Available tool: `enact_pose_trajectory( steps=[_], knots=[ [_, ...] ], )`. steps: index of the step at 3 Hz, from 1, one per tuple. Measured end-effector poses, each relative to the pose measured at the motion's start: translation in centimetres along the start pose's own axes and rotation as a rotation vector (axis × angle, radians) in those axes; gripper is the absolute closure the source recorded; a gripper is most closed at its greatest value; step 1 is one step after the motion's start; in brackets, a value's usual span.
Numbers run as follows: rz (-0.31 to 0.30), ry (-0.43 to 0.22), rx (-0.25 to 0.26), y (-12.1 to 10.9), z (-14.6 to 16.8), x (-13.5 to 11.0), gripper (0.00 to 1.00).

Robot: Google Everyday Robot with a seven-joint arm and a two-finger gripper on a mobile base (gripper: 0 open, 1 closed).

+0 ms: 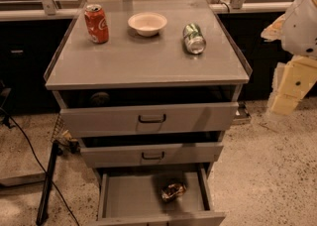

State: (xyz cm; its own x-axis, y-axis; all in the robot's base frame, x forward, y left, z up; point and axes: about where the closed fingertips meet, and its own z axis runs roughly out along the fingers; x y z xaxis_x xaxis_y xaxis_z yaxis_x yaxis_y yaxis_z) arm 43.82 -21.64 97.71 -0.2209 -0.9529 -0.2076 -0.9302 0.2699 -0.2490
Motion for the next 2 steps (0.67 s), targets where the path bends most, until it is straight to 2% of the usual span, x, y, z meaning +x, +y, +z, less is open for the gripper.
enact_pose_trajectory(
  steps=[1, 2],
  knots=[
    [0.000, -0.001, 0.002, 0.0, 0.0, 0.0, 0.00],
    [-0.014, -0.009, -0.003, 0.8, 1.9, 0.3, 0.00]
  ],
)
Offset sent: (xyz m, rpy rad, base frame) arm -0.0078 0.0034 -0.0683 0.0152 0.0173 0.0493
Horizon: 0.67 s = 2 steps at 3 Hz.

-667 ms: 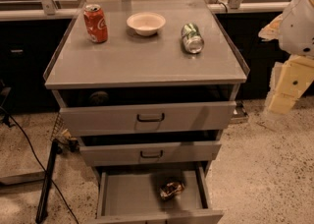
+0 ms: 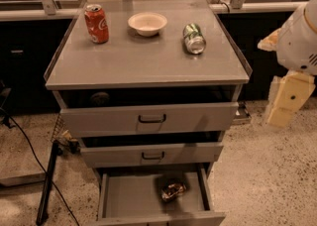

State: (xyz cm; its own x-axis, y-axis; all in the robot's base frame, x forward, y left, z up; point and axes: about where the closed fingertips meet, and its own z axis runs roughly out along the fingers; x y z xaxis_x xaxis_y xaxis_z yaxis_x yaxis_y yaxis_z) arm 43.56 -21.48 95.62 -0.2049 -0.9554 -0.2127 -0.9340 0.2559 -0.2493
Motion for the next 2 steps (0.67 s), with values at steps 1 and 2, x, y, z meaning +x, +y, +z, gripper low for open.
enact_pose_trajectory(
  steps=[1, 2],
  knots=[
    [-0.016, -0.035, -0.014, 2.1, 4.1, 0.4, 0.00],
    [-0.022, -0.071, -0.049, 5.3, 11.3, 0.5, 0.00]
  ],
)
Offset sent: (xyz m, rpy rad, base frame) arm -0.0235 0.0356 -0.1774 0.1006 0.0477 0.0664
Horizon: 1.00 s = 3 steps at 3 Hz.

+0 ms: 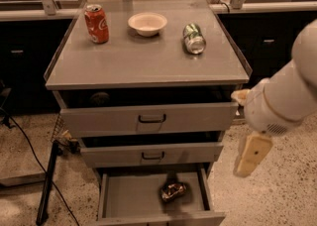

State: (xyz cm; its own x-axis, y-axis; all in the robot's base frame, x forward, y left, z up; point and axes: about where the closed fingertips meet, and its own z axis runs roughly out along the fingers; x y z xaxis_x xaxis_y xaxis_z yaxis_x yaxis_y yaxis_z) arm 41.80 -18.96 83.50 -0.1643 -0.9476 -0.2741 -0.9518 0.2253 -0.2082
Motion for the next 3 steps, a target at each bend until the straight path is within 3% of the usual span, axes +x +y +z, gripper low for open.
enact_pose_trajectory(
  steps=[1, 2, 3],
  knots=[
    [0.001, -0.012, -0.026, 1.9, 5.2, 0.6, 0.00],
    [0.000, 0.016, -0.031, 3.9, 11.4, 1.5, 0.00],
    [0.002, 0.012, -0.003, 3.7, 11.8, 1.7, 0.00]
  ],
)
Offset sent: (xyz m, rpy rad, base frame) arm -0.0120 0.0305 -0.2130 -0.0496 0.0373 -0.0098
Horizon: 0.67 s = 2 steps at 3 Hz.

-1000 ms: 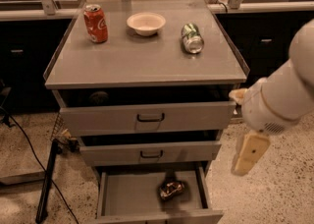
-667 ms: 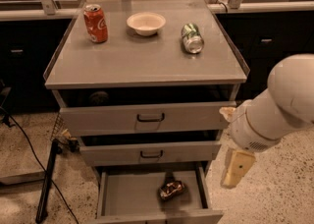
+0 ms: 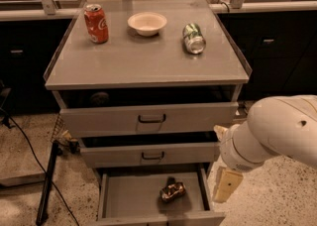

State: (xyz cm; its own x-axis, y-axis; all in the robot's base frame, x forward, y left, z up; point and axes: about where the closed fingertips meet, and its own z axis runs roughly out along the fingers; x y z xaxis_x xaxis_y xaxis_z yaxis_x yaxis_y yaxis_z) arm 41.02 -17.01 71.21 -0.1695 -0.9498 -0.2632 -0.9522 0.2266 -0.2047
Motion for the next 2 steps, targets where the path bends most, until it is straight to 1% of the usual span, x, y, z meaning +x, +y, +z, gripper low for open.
enact_pose_trajectory(
  steps=[1, 2],
  knots=[
    [-0.020, 0.014, -0.003, 0.5, 0.8, 0.2, 0.00],
    [-0.063, 0.031, 0.010, 1.0, 4.0, 1.2, 0.00]
  ],
)
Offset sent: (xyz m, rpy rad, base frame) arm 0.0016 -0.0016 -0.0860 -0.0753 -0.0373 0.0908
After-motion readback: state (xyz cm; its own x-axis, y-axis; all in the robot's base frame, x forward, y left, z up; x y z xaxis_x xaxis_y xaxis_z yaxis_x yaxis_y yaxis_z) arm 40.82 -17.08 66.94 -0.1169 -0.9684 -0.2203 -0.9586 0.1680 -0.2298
